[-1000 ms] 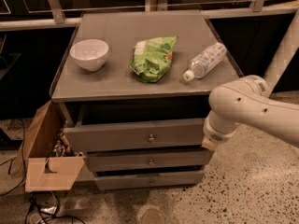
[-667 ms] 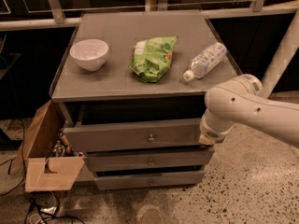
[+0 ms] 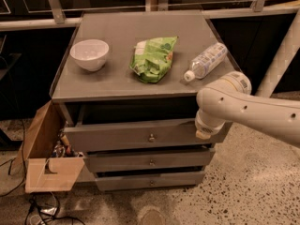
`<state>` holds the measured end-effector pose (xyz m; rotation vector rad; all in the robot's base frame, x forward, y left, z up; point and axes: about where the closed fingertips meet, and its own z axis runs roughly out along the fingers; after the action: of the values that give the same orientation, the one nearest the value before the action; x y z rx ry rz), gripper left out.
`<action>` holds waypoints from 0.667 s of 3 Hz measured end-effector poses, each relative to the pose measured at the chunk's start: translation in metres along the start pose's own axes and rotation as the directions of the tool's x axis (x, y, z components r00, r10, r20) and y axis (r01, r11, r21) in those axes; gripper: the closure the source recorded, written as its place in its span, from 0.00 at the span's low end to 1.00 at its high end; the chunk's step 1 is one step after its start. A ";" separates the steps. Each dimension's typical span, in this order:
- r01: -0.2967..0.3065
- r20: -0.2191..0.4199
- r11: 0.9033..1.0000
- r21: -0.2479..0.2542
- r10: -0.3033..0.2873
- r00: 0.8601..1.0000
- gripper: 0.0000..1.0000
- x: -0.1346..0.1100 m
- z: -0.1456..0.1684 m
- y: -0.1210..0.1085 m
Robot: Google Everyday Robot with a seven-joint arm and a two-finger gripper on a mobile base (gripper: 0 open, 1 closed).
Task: Close top drawer
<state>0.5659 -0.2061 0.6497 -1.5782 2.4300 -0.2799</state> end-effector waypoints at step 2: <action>0.015 -0.006 1.000 0.028 -0.015 1.000 0.74 -0.007 0.001 -0.012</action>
Offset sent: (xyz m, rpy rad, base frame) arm 0.0113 0.0011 0.0028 -0.0173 -0.0199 0.0087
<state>0.5788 -0.2048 0.6529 -1.5866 2.4087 -0.3196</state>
